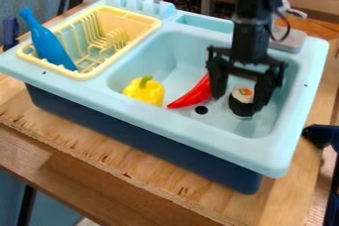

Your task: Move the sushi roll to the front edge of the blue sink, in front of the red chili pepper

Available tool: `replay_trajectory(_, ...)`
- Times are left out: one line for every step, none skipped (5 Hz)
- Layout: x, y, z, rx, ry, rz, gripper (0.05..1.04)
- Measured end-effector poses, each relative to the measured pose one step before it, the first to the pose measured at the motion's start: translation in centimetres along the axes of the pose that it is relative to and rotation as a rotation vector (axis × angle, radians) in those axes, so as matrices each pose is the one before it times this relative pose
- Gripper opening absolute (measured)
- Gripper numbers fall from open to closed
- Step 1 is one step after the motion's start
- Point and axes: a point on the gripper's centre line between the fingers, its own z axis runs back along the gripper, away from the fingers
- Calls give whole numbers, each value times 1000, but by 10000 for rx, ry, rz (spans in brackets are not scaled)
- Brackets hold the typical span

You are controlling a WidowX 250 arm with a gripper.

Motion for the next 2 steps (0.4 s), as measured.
replay_trajectory(191, 435, -718, 333, 142, 215, 894)
replay_trajectory(256, -167, -374, -109, -51, 48, 662)
